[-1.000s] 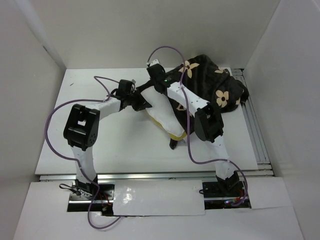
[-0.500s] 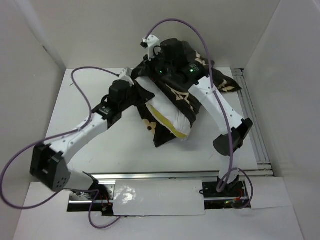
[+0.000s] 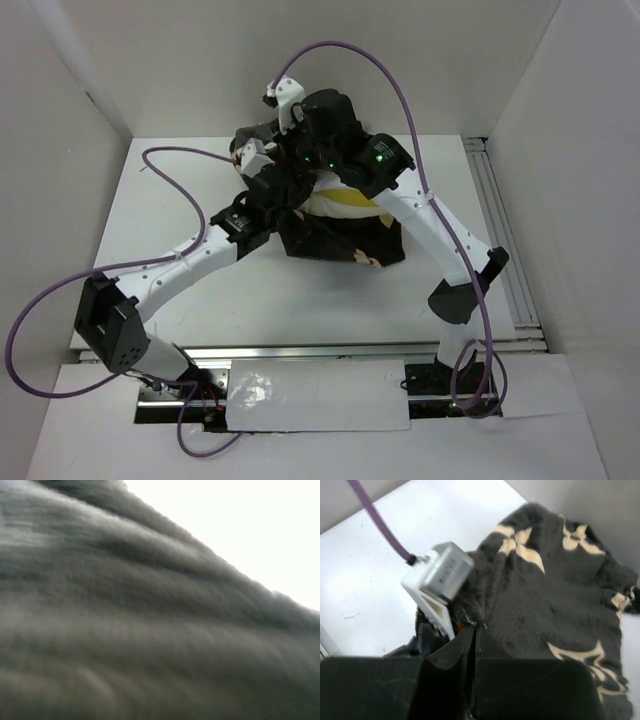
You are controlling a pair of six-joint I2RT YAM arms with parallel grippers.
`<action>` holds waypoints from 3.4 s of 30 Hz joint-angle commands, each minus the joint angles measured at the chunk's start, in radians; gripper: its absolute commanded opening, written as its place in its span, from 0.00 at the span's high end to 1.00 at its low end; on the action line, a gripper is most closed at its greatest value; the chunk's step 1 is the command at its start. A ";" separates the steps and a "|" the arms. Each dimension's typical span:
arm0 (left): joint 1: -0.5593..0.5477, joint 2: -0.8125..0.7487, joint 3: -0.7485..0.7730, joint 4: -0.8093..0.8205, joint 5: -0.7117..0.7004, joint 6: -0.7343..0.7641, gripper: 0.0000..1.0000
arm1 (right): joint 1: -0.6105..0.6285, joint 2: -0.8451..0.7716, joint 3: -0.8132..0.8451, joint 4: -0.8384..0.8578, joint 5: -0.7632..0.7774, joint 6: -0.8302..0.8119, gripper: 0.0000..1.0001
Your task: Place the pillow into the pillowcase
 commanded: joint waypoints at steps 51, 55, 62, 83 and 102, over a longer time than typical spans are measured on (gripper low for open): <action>0.089 -0.607 -0.481 -0.384 0.372 0.530 0.00 | -0.114 -0.200 -0.582 0.358 0.034 0.274 0.00; 0.133 -0.466 -0.432 -0.407 0.411 0.519 0.00 | -0.239 -0.122 -0.630 0.401 0.020 0.285 0.00; 0.231 -0.386 -0.474 -0.318 0.543 0.538 0.01 | -0.452 0.129 -0.599 0.504 -0.140 0.314 0.00; 0.405 0.020 -0.248 -0.123 0.635 0.522 1.00 | -0.328 -0.365 -1.340 0.636 -0.028 0.548 1.00; 0.529 -0.200 -0.288 -0.313 0.527 0.484 0.00 | -0.009 -0.533 -1.006 0.197 0.345 0.358 0.00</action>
